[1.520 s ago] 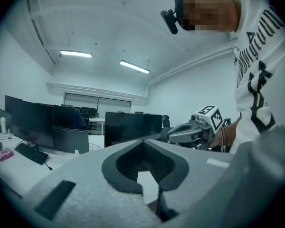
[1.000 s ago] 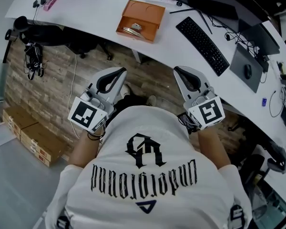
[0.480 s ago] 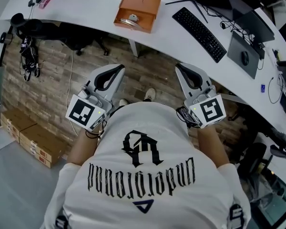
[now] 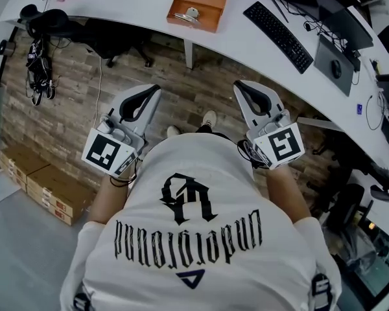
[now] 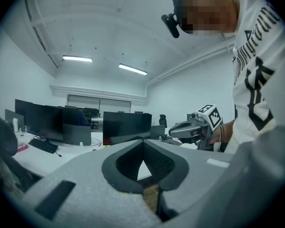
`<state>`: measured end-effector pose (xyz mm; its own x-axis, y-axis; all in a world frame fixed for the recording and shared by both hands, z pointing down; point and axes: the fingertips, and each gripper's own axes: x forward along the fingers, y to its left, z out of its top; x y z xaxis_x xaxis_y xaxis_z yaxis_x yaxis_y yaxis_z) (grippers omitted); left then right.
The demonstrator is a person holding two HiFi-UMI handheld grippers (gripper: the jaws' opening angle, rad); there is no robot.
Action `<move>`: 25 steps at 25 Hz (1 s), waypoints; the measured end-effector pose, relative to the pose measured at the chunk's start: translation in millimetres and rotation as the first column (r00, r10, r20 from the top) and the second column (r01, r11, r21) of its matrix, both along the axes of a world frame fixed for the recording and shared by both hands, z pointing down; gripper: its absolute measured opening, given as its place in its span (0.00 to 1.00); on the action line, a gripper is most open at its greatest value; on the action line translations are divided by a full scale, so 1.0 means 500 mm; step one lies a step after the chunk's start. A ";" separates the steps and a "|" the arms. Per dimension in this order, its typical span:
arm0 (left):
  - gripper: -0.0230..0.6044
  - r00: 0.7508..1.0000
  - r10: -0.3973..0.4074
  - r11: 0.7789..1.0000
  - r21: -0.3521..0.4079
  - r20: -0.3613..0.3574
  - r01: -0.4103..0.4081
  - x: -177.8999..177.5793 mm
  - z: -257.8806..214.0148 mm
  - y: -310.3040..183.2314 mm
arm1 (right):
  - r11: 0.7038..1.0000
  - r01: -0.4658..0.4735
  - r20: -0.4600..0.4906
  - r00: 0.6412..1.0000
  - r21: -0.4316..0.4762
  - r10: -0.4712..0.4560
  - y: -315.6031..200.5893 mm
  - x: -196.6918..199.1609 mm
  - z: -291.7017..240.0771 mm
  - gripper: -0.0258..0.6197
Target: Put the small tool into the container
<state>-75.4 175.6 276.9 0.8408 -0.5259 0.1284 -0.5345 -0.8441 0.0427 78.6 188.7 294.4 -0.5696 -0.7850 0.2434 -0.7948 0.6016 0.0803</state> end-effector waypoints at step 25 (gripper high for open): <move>0.06 0.999 0.045 0.998 -0.035 -0.016 -0.046 -0.182 0.039 0.085 | 1.000 -0.025 0.008 1.000 0.000 0.025 0.102 -0.211 0.013 0.07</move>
<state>-166.6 218.4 296.6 0.8659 -0.4822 0.1330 -0.4944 -0.8655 0.0808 -27.1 239.8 300.9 -0.5521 -0.7989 0.2386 -0.8100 0.5818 0.0737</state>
